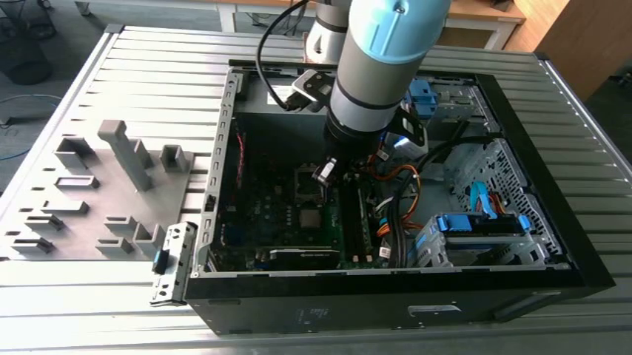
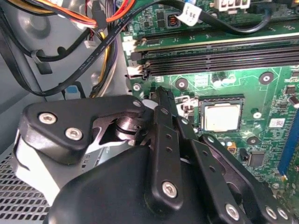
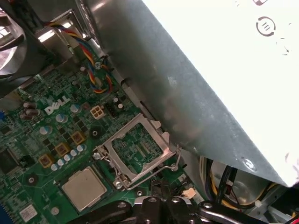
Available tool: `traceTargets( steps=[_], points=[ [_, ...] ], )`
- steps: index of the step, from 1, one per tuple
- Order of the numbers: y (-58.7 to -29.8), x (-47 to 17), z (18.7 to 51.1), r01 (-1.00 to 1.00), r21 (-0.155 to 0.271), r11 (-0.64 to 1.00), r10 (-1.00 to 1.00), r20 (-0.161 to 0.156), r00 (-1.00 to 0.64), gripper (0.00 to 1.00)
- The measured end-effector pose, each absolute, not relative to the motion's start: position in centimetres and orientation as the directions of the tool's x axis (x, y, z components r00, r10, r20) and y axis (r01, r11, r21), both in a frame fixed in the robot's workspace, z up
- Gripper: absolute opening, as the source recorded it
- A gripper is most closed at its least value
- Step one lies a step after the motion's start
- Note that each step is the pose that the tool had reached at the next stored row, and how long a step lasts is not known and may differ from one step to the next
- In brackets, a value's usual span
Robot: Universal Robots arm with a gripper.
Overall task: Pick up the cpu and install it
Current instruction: 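Close the cpu cover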
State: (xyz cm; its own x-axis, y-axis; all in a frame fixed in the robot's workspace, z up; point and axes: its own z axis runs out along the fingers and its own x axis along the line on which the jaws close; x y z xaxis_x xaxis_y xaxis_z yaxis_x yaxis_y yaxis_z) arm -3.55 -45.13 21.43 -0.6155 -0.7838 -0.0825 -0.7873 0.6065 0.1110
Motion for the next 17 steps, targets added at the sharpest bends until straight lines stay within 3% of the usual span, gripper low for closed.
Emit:
traceTargets(
  steps=[17],
  points=[
    [-44.1,-3.6,20.4,-0.788,0.119,0.605,-0.782,-0.098,-0.615,0.1]
  ],
)
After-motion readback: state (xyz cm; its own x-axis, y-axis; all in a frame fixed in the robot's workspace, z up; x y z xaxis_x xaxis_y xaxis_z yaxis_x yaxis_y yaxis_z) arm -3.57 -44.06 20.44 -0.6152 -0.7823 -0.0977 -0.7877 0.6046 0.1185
